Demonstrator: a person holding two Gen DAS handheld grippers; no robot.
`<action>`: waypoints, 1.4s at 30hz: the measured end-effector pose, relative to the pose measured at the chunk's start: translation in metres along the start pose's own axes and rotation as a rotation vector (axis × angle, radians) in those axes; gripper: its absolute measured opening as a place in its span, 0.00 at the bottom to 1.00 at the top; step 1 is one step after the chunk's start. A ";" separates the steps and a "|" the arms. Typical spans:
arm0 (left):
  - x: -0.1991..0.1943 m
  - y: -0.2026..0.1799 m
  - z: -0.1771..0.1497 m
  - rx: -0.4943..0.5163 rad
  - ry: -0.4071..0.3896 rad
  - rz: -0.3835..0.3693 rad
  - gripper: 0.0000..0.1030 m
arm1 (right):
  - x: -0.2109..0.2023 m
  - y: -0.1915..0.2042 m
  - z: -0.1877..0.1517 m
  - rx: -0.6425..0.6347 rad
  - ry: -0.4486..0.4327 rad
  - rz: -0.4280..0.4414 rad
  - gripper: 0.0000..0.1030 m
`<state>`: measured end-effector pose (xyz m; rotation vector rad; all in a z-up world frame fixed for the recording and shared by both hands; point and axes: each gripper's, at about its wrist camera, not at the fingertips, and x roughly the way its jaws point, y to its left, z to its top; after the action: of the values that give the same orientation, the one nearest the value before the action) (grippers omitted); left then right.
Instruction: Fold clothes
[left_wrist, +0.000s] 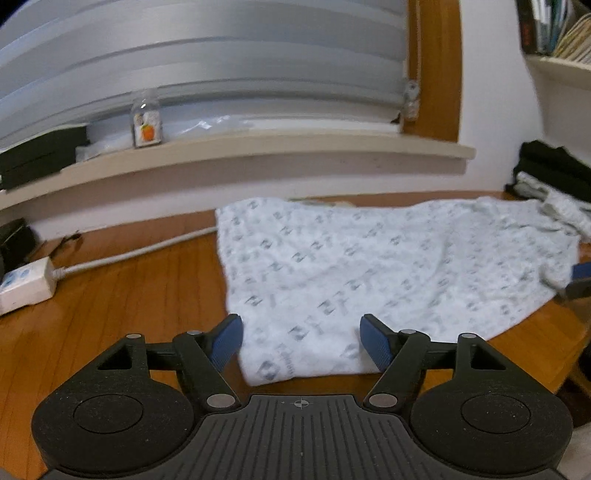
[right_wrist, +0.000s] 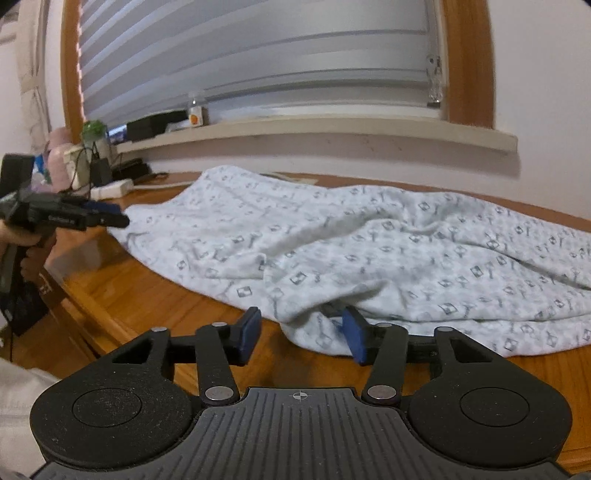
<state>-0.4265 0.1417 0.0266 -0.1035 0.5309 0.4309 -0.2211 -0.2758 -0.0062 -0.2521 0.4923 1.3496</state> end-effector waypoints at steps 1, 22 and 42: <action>0.001 0.001 -0.001 -0.005 0.005 -0.002 0.72 | 0.004 0.000 0.000 0.009 -0.002 0.005 0.48; -0.020 0.035 -0.010 -0.058 0.005 -0.050 0.39 | -0.037 0.000 0.010 -0.026 0.171 0.189 0.11; 0.129 -0.131 0.109 0.276 -0.025 -0.317 0.72 | -0.019 -0.067 -0.004 0.057 -0.086 -0.237 0.58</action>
<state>-0.2200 0.0929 0.0528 0.0826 0.5341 0.0477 -0.1589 -0.3078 -0.0076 -0.1980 0.4139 1.1097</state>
